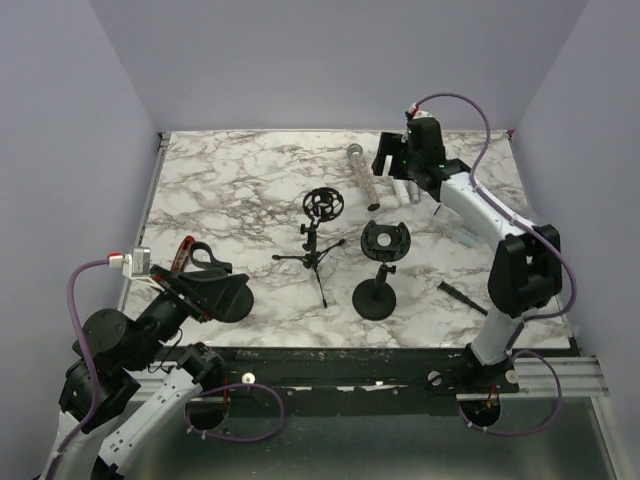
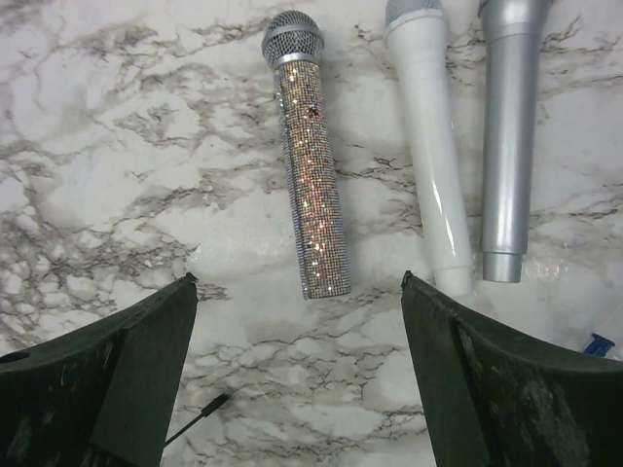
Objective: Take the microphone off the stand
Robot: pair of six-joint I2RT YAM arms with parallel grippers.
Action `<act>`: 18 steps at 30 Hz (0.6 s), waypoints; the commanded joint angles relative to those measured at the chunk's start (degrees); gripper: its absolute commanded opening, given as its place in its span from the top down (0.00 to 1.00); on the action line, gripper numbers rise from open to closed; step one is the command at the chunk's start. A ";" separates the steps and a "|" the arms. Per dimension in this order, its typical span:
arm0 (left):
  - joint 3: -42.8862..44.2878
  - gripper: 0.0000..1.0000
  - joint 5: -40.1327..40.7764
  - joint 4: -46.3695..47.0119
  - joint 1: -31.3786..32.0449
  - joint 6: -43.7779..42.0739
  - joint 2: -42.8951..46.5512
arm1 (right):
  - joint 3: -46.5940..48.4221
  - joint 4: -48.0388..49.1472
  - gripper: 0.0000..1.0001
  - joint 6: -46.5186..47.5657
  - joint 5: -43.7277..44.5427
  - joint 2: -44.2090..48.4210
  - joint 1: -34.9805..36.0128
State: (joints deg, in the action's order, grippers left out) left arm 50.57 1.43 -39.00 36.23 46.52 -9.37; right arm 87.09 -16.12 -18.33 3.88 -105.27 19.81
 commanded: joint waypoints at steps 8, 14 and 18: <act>6.64 0.01 2.91 2.87 -0.12 -8.13 -4.07 | -19.67 2.80 0.01 -3.01 3.06 36.79 0.23; 6.20 0.02 5.78 7.00 -0.15 -9.88 -2.68 | -25.47 2.43 0.00 -2.69 6.42 57.70 0.25; 4.08 0.01 5.66 11.83 -0.15 -10.65 1.81 | -33.38 6.87 0.00 -4.52 4.57 71.12 0.30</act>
State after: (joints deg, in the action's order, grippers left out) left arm 56.34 5.23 -33.58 36.23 38.24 -12.05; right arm 60.40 -11.75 -21.37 7.92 -42.65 19.84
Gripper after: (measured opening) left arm 0.981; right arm 0.996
